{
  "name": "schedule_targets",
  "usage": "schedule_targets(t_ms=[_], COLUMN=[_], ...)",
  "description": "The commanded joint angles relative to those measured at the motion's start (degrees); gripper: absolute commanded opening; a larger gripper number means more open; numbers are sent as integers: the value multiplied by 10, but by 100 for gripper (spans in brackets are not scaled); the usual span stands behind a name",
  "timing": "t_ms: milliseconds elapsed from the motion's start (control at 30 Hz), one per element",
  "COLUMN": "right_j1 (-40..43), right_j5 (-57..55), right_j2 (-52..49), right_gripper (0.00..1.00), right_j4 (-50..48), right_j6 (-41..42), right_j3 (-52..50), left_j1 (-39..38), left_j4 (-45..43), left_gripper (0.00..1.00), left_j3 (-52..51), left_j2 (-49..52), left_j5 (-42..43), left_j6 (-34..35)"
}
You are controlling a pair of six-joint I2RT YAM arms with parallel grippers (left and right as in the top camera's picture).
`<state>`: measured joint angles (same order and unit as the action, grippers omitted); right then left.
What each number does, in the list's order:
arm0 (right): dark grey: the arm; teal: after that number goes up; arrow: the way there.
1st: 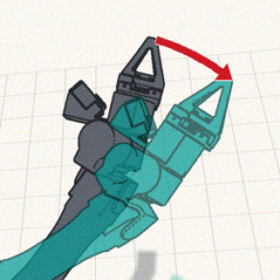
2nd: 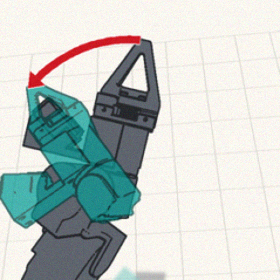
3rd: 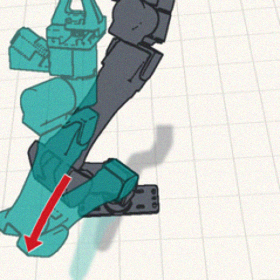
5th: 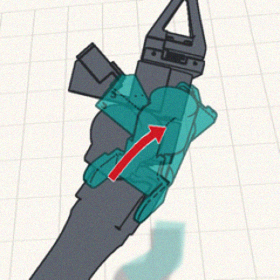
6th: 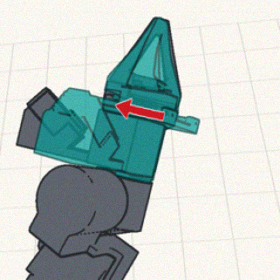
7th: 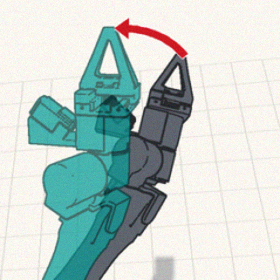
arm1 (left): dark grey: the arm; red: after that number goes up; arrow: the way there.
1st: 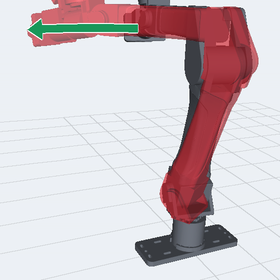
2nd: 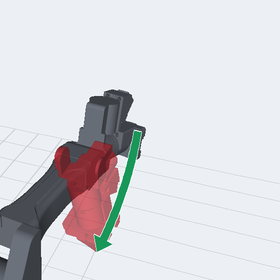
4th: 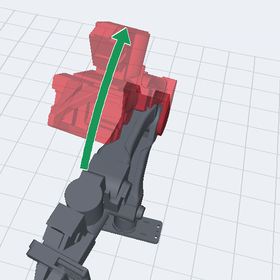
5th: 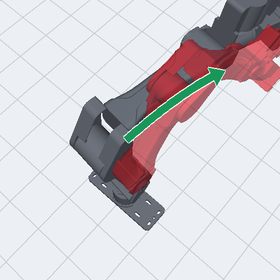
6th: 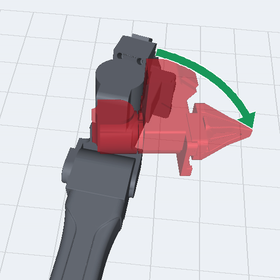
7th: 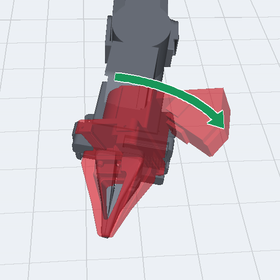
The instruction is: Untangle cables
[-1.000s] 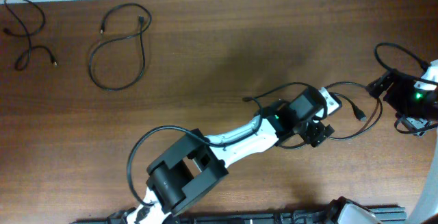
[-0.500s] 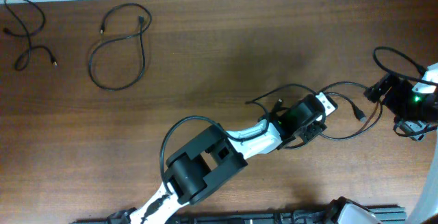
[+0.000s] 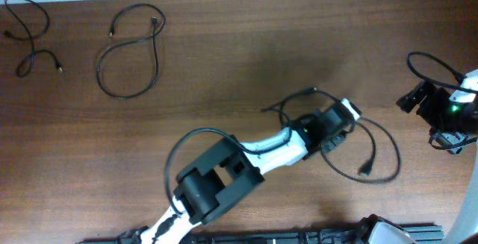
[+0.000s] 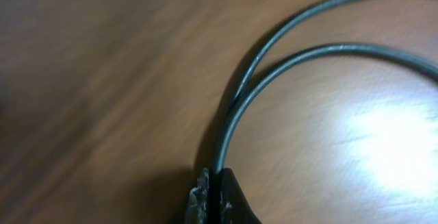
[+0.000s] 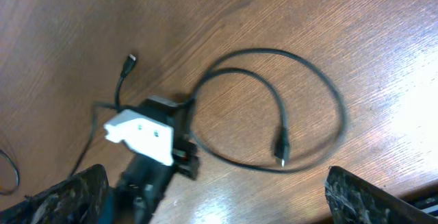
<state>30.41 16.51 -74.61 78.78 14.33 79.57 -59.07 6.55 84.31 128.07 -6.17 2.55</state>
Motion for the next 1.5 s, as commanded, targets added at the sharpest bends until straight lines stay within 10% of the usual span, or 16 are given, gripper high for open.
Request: schedule_targets(t_ms=[0, 700, 1467], right_j1=[3, 3, 3], right_j5=[-7, -3, -5], right_j2=[8, 0, -14], right_gripper=[100, 99, 99], right_j4=[1, 5, 5], right_j6=[-6, -3, 26], right_j3=[9, 9, 9], left_j1=[50, 202, 201], left_j4=[75, 294, 345], left_gripper=[0, 0, 0], left_j3=[-11, -10, -11], left_j2=[-62, -351, -184], left_j5=[-113, -101, 26], left_j6=[-9, -9, 13])
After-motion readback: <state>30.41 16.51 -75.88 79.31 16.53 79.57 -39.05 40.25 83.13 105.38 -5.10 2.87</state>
